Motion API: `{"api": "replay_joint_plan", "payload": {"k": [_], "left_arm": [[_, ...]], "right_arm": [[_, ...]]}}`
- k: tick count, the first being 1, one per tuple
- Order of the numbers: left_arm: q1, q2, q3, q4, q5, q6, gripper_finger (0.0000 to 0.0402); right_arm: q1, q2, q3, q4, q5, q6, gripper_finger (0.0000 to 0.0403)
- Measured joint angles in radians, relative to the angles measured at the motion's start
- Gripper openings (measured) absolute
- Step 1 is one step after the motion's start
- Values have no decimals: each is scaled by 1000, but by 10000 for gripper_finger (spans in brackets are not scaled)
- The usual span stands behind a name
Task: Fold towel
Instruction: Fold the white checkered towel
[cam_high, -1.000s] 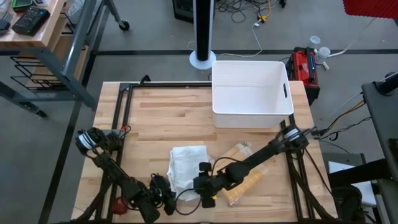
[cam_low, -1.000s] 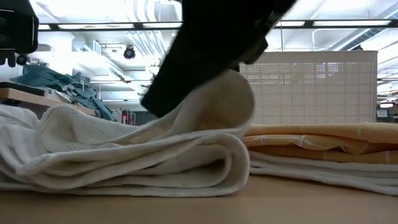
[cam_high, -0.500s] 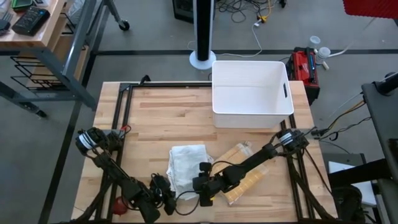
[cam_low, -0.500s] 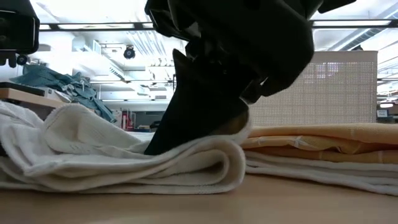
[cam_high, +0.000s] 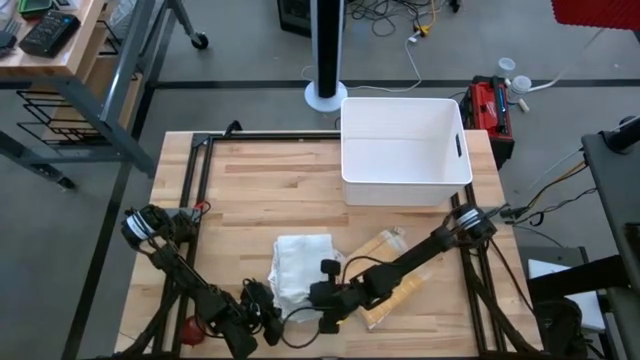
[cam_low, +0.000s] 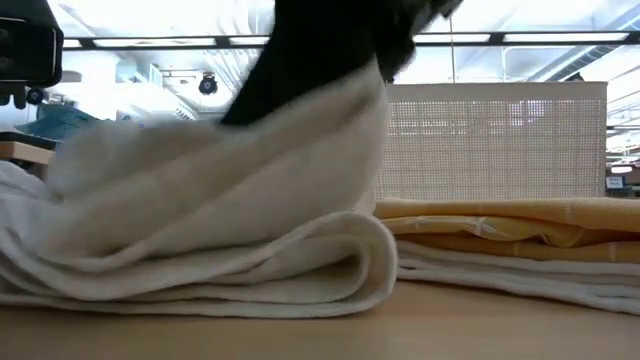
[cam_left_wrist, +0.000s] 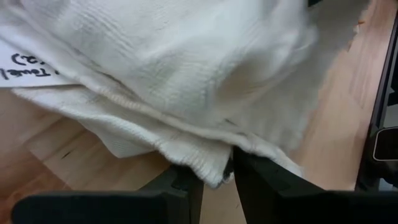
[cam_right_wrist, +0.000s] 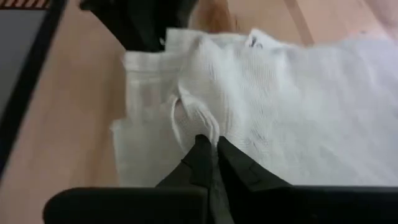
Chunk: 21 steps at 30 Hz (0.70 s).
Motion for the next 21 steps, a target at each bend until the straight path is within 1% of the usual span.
{"api": "replay_joint_plan", "payload": {"k": [8, 15, 21], "left_arm": [[3, 0, 0, -16, 0, -19, 75], [3, 0, 0, -25, -10, -23, 75], [0, -1, 1, -23, -37, -24, 75]], "right_arm": [[39, -54, 0, 74, -11, -16, 2], [57, -46, 0, 104, -33, -27, 1], [44, -11, 0, 103, 52, 19, 1]]}}
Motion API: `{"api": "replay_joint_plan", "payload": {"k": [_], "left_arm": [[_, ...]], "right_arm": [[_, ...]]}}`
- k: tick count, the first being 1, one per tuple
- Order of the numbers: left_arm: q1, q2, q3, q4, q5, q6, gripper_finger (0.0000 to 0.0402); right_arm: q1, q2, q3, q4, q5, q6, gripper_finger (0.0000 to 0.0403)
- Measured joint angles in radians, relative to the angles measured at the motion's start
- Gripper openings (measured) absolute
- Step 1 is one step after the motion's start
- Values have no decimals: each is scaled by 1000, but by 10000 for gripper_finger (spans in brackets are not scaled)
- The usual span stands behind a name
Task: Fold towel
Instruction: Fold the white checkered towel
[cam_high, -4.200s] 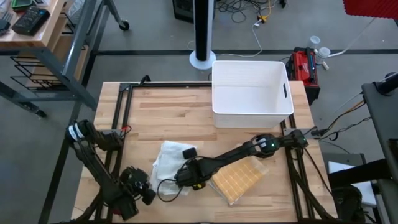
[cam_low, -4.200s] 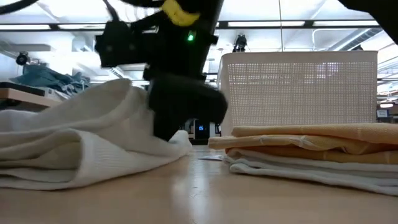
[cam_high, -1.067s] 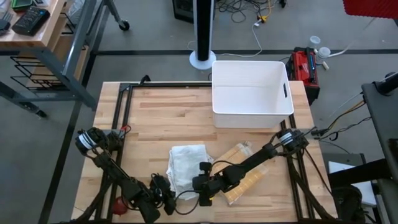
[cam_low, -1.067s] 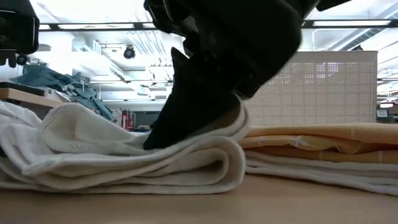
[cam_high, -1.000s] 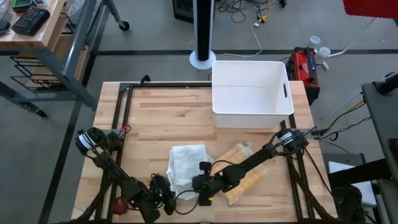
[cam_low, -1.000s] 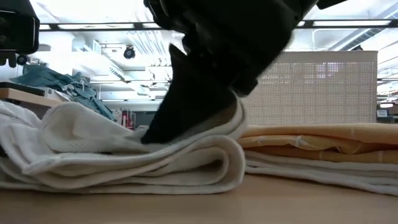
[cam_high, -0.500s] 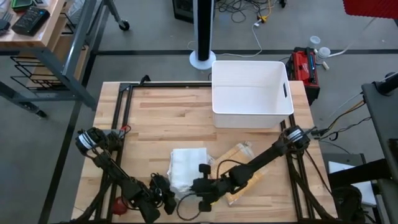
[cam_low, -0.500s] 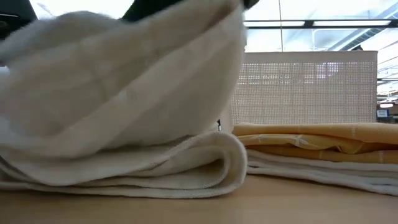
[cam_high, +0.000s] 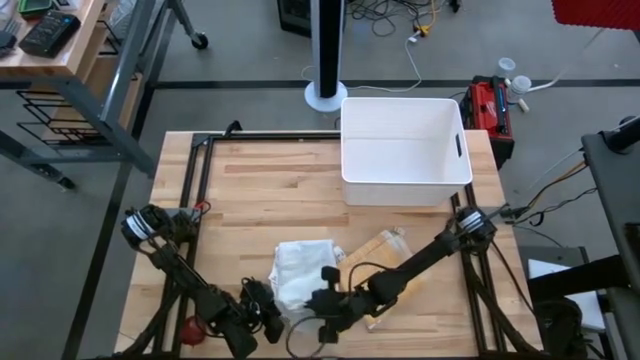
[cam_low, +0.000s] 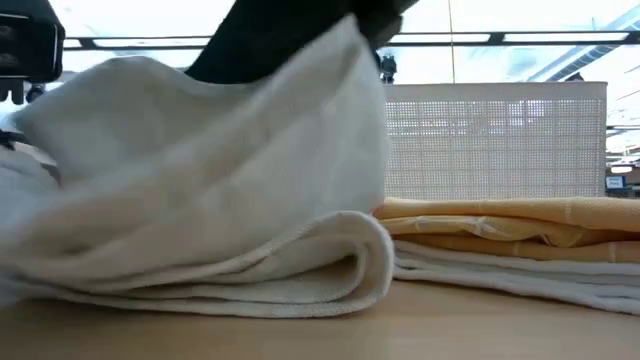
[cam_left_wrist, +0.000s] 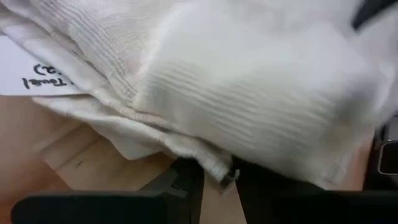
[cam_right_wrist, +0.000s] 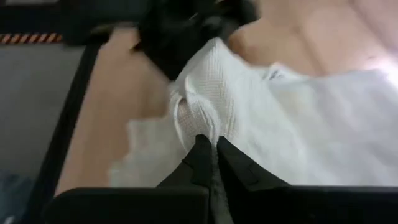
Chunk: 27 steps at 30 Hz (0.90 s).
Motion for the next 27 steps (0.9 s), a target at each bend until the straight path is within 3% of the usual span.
{"api": "replay_joint_plan", "payload": {"k": [11, 20, 27], "left_arm": [[-58, -60, 1, 1, 16, -29, 75], [-109, -142, 1, -44, -19, -25, 75], [-112, -139, 1, -42, -68, 18, 75]], "right_arm": [[-25, -64, 5, 39, 201, -14, 0], [-70, -72, 116, 34, 335, -133, 0], [-43, -58, 123, -69, 338, -39, 0]]}}
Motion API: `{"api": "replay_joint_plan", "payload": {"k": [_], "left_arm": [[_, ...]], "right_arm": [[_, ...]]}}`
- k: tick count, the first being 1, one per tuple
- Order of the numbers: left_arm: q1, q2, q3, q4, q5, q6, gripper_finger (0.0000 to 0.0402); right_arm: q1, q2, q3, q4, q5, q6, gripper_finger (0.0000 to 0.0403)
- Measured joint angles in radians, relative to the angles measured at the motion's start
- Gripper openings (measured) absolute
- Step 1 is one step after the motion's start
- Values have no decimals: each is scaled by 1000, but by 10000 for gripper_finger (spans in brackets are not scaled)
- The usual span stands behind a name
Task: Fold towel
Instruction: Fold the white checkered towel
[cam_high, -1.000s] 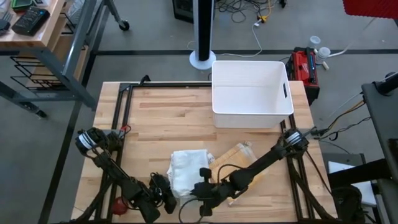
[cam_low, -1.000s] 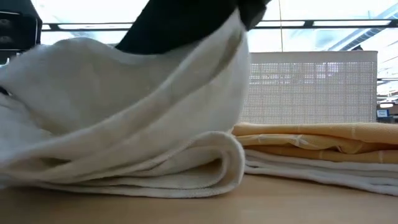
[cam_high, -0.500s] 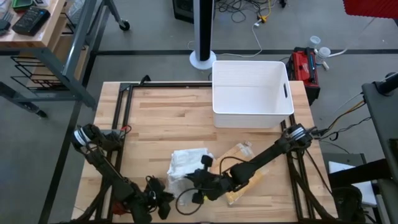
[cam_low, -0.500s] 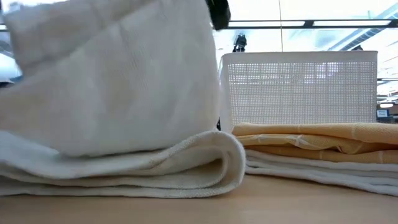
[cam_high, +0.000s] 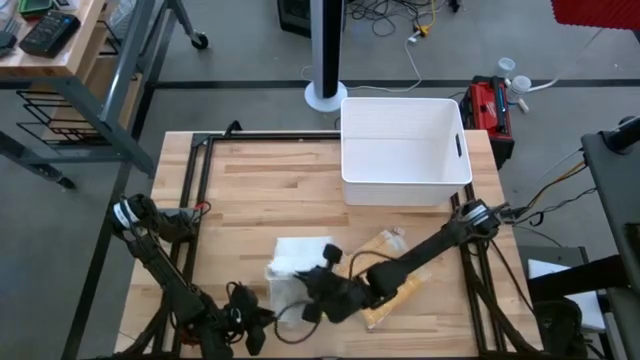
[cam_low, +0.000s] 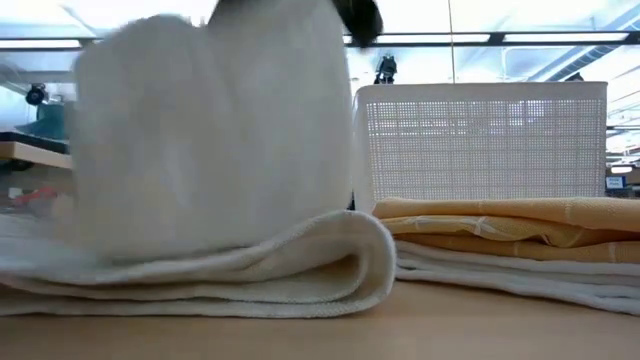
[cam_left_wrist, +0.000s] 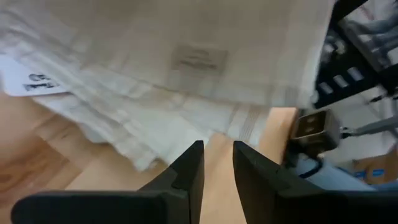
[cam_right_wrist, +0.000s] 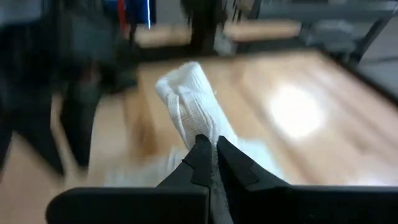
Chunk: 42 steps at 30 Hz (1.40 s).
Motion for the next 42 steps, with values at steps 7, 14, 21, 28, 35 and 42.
{"api": "replay_joint_plan", "payload": {"k": [7, 14, 21, 28, 35, 42], "left_arm": [[1, 6, -1, -148, -4, -112, 75], [24, 6, -2, -239, -77, -72, 75], [23, 6, -2, -226, -149, 37, 81], [26, 19, -1, 0, -103, 401, 116], [91, 28, 0, 57, -125, 693, 158], [115, 40, -1, 46, -43, 811, 208]], "right_arm": [[68, 151, 0, -37, -97, 123, 0], [89, 210, 8, -34, -147, 147, 0], [103, 185, 8, -37, -123, 116, 0], [101, 182, 8, -50, -122, 129, 0], [96, 184, 8, -49, -130, 138, 0], [96, 184, 8, -50, -132, 137, 2]]}}
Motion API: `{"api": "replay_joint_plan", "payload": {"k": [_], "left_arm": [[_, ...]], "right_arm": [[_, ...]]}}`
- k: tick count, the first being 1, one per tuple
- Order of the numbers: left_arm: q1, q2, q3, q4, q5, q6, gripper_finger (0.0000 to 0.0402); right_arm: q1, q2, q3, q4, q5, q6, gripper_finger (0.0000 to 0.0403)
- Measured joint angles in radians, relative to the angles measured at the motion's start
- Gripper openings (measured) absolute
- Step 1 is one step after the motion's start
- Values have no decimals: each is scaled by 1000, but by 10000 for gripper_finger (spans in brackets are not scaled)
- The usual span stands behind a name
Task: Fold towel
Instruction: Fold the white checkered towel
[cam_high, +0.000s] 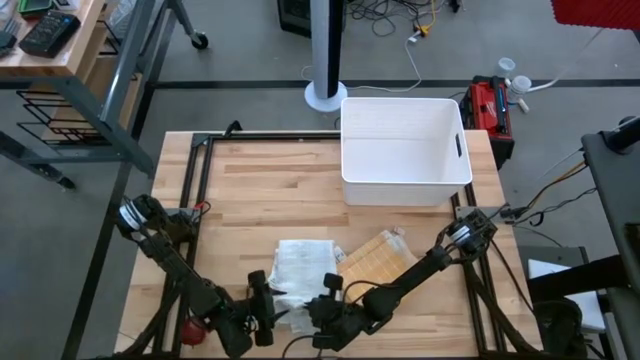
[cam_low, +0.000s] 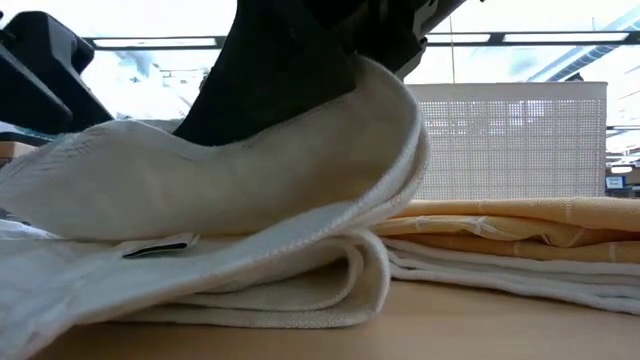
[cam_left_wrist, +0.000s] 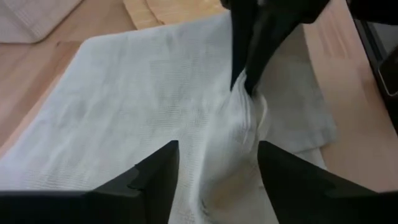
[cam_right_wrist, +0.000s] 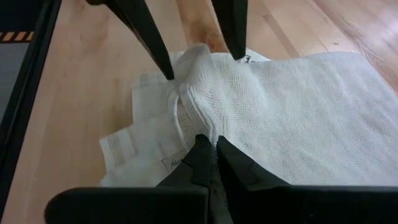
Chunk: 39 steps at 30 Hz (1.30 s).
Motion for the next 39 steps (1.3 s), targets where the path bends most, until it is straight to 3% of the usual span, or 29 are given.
{"api": "replay_joint_plan", "payload": {"k": [6, 10, 16, 22, 29, 34, 39], "left_arm": [[6, 4, 0, -30, 32, 9, 228], [31, 28, 0, -29, 78, 38, 226], [67, 61, 0, -37, 67, 14, 213], [72, 32, 0, -66, 1, -91, 171], [42, -20, 0, -65, -7, -184, 109], [-2, -62, 1, 0, -76, -141, 75], [-32, -81, 2, 76, 34, -82, 45]], "right_arm": [[0, 0, 0, -1, 0, -10, 2], [-2, 0, 0, 0, -1, -11, 2], [-2, 1, 0, 0, -3, -18, 2], [-2, 2, 0, -2, -4, -18, 2], [-2, 2, -1, -7, -4, -18, 2], [-8, 8, -1, -10, -3, -12, 2], [-16, 11, -2, -21, -3, 2, 2]]}}
